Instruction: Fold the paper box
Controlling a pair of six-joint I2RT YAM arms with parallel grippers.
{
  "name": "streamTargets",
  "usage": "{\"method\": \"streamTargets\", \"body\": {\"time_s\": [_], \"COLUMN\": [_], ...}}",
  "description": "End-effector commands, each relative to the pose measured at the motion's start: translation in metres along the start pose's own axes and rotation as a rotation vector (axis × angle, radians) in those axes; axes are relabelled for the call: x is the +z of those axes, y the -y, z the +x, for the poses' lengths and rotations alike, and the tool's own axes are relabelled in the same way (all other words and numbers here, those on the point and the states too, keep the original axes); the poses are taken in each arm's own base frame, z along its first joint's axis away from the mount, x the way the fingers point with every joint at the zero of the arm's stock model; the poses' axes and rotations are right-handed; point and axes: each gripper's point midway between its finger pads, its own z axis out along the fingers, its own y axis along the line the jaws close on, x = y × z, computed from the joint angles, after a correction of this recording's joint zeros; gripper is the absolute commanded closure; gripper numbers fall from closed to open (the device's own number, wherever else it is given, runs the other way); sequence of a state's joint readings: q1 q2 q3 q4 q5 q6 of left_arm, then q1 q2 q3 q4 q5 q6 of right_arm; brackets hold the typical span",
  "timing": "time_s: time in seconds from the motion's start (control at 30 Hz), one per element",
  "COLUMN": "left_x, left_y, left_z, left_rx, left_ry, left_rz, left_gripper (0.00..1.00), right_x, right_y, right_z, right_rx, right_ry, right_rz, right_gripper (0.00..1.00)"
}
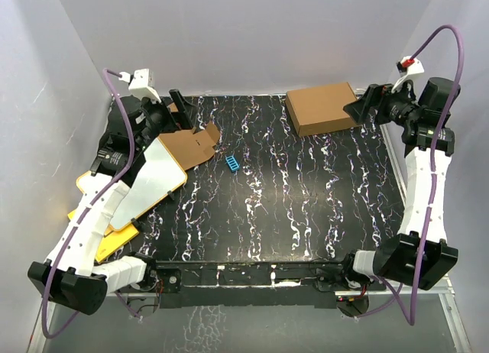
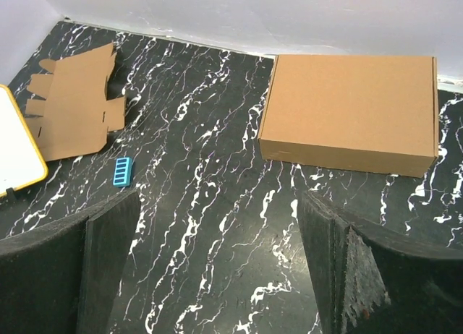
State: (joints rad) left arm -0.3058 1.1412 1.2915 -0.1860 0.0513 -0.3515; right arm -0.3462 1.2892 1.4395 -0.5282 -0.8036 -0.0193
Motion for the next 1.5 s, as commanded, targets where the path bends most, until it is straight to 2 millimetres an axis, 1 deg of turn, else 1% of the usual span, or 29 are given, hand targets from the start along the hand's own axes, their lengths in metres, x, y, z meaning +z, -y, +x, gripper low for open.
{"method": "streamTargets", "body": {"time_s": [0.0,0.07,0.23,0.37,0.47,0.53,0.63,0.73,0.83,0.9,1.0,1.1,1.13,1.17,1.27,1.33,1.43,1.47], "left_x": [-0.006,-0.004,-0.001,0.002,0.005,0.01,0.016,0.024,0.033,0.04,0.055,0.072,0.079,0.086,0.116,0.137,0.167,0.178], "left_y": [-0.014,-0.021,-0.029,-0.031,-0.022,-0.013,0.006,0.02,0.023,0.016,-0.002,-0.025,-0.035,-0.042,-0.062,-0.072,-0.079,-0.079], "left_z": [0.005,0.016,0.043,0.066,0.086,0.103,0.124,0.144,0.164,0.175,0.189,0.204,0.214,0.217,0.223,0.227,0.235,0.235], "left_rx": [-0.017,-0.031,-0.094,-0.164,-0.154,-0.119,-0.064,-0.016,0.017,0.041,0.088,0.154,0.187,0.217,0.327,0.358,0.366,0.367], "left_ry": [0.008,-0.013,-0.055,-0.099,-0.148,-0.188,-0.244,-0.283,-0.319,-0.341,-0.384,-0.441,-0.477,-0.489,-0.488,-0.494,-0.499,-0.484], "left_rz": [-0.025,-0.031,-0.002,0.032,0.045,0.038,0.036,0.028,-0.016,-0.076,-0.21,-0.374,-0.431,-0.48,-0.597,-0.649,-0.671,-0.667], "left_gripper": [0.03,0.03,0.03,0.04,0.05,0.06,0.07,0.09,0.11,0.15,0.21,0.26,0.27,0.28,0.28,0.26,0.24,0.24], "right_x": [0.004,0.008,0.018,0.026,0.031,0.032,0.035,0.038,0.041,0.041,0.04,0.043,0.044,0.046,0.048,0.049,0.05,0.051], "right_y": [-0.002,-0.005,-0.011,-0.023,-0.038,-0.047,-0.055,-0.057,-0.063,-0.07,-0.078,-0.079,-0.077,-0.076,-0.075,-0.074,-0.072,-0.071], "right_z": [0.0,0.004,0.017,0.027,0.039,0.046,0.061,0.083,0.111,0.127,0.149,0.162,0.165,0.168,0.175,0.178,0.183,0.185], "right_rx": [0.006,0.014,0.034,0.037,0.022,0.01,0.008,0.02,0.025,0.011,0.013,0.024,0.028,0.029,0.025,0.017,0.003,-0.001], "right_ry": [0.006,-0.002,-0.019,-0.036,-0.05,-0.055,-0.068,-0.086,-0.098,-0.101,-0.111,-0.122,-0.126,-0.129,-0.13,-0.13,-0.131,-0.134], "right_rz": [0.053,0.061,0.071,0.022,-0.061,-0.114,-0.162,-0.195,-0.261,-0.323,-0.399,-0.43,-0.43,-0.431,-0.438,-0.441,-0.44,-0.439], "right_gripper": [0.01,0.01,0.01,0.02,0.01,0.02,0.02,0.01,0.02,0.02,0.02,0.01,0.02,0.02,0.02,0.02,0.02,0.02]}}
